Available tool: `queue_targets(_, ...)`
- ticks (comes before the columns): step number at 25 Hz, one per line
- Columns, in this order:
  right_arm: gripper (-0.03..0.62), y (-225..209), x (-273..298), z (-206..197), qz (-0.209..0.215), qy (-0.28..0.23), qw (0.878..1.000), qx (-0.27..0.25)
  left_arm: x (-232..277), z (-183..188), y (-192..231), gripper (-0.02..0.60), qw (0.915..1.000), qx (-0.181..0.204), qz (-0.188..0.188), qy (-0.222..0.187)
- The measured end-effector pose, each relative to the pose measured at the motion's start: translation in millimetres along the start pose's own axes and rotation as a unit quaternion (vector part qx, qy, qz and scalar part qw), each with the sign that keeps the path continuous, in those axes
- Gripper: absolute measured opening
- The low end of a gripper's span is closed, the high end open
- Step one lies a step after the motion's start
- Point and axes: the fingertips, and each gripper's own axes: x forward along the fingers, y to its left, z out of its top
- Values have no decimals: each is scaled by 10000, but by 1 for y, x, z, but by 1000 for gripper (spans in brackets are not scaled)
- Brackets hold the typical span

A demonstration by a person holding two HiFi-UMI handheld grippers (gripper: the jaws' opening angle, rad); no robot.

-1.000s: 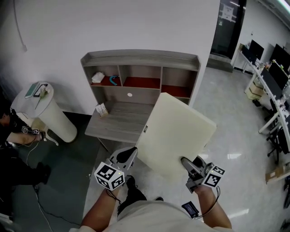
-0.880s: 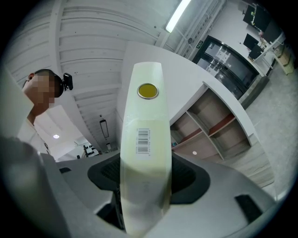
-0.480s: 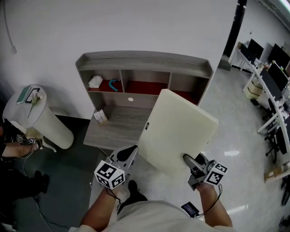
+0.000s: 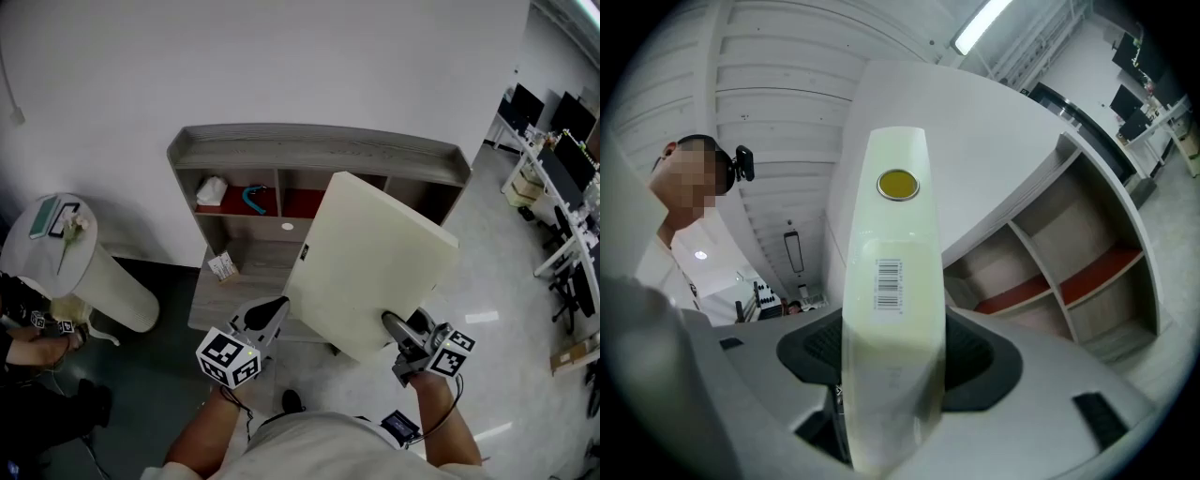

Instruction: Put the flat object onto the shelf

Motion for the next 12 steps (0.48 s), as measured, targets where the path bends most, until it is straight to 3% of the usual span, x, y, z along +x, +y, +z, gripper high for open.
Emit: queue_targets(12,287,1,58,12,39,-51,9996,-286,3,14,49,15,9997,129,-218,3)
